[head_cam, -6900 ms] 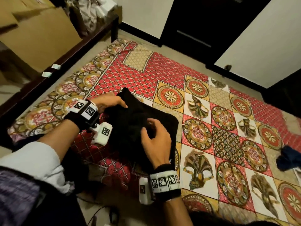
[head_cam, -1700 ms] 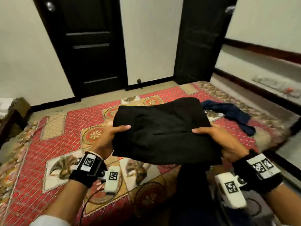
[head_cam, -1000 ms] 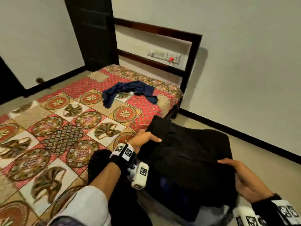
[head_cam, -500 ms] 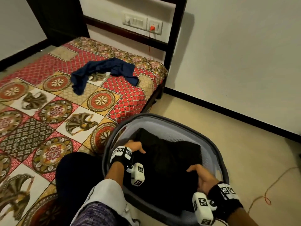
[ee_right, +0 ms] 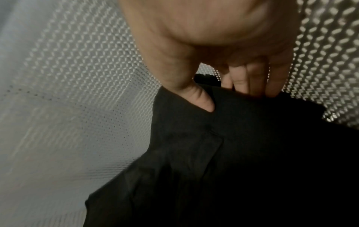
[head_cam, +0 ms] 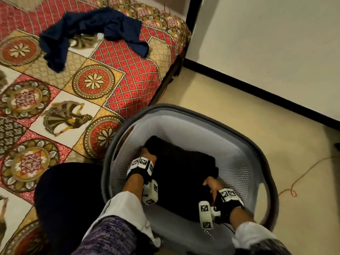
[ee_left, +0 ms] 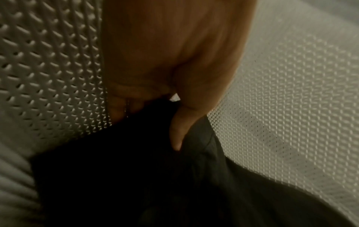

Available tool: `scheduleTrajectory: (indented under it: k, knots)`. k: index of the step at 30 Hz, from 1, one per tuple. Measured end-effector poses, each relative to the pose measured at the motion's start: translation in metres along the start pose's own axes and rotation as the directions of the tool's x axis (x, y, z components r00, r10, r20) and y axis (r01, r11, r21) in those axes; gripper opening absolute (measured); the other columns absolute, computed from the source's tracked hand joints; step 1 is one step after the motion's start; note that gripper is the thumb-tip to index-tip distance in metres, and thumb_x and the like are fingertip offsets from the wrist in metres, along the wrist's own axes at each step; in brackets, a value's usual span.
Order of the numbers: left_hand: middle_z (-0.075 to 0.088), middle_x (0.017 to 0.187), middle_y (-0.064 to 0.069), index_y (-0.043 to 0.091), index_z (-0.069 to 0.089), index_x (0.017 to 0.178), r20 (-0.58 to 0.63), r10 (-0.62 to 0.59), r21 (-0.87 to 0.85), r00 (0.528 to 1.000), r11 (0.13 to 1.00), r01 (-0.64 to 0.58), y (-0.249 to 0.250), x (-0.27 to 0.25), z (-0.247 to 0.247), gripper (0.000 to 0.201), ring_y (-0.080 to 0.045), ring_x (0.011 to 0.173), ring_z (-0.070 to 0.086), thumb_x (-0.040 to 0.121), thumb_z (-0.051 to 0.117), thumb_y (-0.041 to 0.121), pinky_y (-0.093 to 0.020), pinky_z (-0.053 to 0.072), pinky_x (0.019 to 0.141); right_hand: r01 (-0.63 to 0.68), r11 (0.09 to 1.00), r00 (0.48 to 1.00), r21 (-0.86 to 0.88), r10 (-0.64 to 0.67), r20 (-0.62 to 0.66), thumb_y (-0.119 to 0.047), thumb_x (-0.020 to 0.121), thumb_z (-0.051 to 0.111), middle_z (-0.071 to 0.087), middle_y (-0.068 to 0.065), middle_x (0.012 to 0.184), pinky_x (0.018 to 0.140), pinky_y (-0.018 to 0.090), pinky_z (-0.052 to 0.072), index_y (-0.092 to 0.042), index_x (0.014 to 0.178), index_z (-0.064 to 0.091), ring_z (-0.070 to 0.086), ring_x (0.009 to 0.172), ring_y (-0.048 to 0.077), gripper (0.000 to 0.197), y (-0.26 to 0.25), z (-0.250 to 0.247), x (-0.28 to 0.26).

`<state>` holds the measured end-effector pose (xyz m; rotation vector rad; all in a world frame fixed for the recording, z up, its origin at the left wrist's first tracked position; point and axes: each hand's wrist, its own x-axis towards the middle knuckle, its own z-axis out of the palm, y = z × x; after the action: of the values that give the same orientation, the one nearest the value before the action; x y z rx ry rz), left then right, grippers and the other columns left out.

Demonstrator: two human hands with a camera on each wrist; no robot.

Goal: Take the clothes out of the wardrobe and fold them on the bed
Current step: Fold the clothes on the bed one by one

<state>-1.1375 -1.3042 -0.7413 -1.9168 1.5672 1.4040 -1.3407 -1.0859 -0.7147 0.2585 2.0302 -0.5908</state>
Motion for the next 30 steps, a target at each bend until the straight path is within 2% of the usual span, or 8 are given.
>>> scheduleTrajectory:
  k: [4, 7, 10, 13, 17, 22, 27, 30]
  knots:
    - [0.046, 0.144, -0.024, -0.005, 0.029, 0.148, -0.167, 0.180, 0.241, 0.969, 0.961, -0.137, 0.005, -0.030, 0.009, 0.083, -0.041, 0.131, 0.050, 0.084, 0.071, 0.028, -0.044, 0.044, 0.109, 0.248, 0.933, 0.920, -0.263, -0.312, -0.239, -0.027, 0.073, 0.071, 0.069, 0.012, 0.098, 0.086, 0.034, 0.053, -0.006, 0.103, 0.066, 0.066, 0.089, 0.030, 0.037, -0.016, 0.004, -0.029]
    - [0.033, 0.148, -0.026, -0.002, 0.029, 0.146, -0.188, 0.246, 0.413, 0.951, 0.898, -0.151, 0.025, -0.050, 0.016, 0.092, -0.042, 0.135, 0.042, 0.077, 0.078, 0.034, -0.050, 0.046, 0.106, 0.328, 0.865, 0.886, -0.380, -0.422, -0.194, -0.028, 0.081, 0.073, 0.063, 0.009, 0.105, 0.088, 0.030, 0.049, -0.015, 0.115, 0.057, 0.062, 0.096, 0.028, 0.040, -0.031, 0.012, -0.039]
    - [0.045, 0.140, -0.021, 0.005, 0.046, 0.131, -0.159, 0.393, 0.422, 0.906, 0.857, -0.297, 0.041, -0.054, 0.019, 0.068, -0.040, 0.126, 0.052, 0.077, 0.077, 0.032, -0.048, 0.053, 0.096, 0.232, 0.867, 0.963, -0.440, -0.267, -0.019, -0.040, 0.071, 0.069, 0.061, 0.013, 0.128, 0.098, 0.046, 0.056, -0.019, 0.136, 0.051, 0.062, 0.115, 0.034, 0.071, -0.031, 0.030, -0.017]
    - [0.058, 0.129, -0.020, 0.007, 0.059, 0.123, 0.015, 0.353, 0.336, 0.936, 0.879, -0.337, 0.032, -0.039, 0.023, 0.047, -0.040, 0.122, 0.057, 0.082, 0.069, 0.027, -0.044, 0.050, 0.101, 0.158, 0.844, 0.983, -0.512, -0.181, 0.005, -0.037, 0.073, 0.070, 0.037, 0.021, 0.149, 0.100, 0.055, 0.054, -0.020, 0.155, 0.026, 0.049, 0.130, 0.043, 0.095, -0.024, 0.044, 0.004]
    - [0.018, 0.160, -0.022, 0.021, 0.041, 0.150, 0.177, 0.237, 0.349, 0.955, 0.892, -0.287, 0.007, -0.009, 0.026, 0.069, -0.042, 0.146, 0.026, 0.088, 0.067, 0.031, -0.043, 0.027, 0.120, 0.075, 0.872, 0.994, -0.483, -0.102, -0.030, -0.034, 0.068, 0.076, 0.018, 0.023, 0.157, 0.102, 0.057, 0.053, -0.027, 0.159, 0.009, 0.041, 0.135, 0.046, 0.113, -0.013, 0.053, 0.022]
    - [-0.012, 0.169, -0.011, 0.033, 0.011, 0.162, 0.310, 0.151, 0.335, 0.939, 0.907, -0.257, 0.001, 0.010, 0.033, 0.085, -0.036, 0.156, 0.000, 0.092, 0.059, 0.035, -0.049, 0.008, 0.126, 0.034, 0.899, 0.991, -0.438, -0.087, -0.103, -0.021, 0.080, 0.079, 0.023, 0.024, 0.151, 0.102, 0.043, 0.050, -0.026, 0.150, 0.026, 0.046, 0.129, 0.044, 0.088, 0.001, 0.055, 0.040]
    - [0.012, 0.167, -0.018, 0.028, 0.010, 0.162, 0.261, 0.164, 0.295, 0.951, 0.925, -0.241, 0.004, 0.003, 0.032, 0.091, -0.039, 0.153, 0.015, 0.085, 0.058, 0.038, -0.051, 0.017, 0.124, 0.018, 0.915, 1.000, -0.403, -0.025, -0.011, -0.024, 0.066, 0.083, 0.038, 0.024, 0.148, 0.100, 0.040, 0.052, -0.017, 0.156, 0.018, 0.054, 0.123, 0.041, 0.111, -0.007, 0.053, 0.043]
    - [0.033, 0.161, -0.016, 0.019, 0.029, 0.158, 0.269, 0.215, 0.231, 0.939, 0.932, -0.279, 0.015, -0.010, 0.024, 0.087, -0.035, 0.148, 0.031, 0.079, 0.057, 0.043, -0.042, 0.025, 0.122, 0.057, 0.910, 0.995, -0.410, -0.019, 0.097, -0.035, 0.047, 0.087, 0.046, 0.017, 0.147, 0.099, 0.044, 0.053, -0.011, 0.159, 0.018, 0.053, 0.125, 0.035, 0.133, -0.023, 0.048, 0.026]
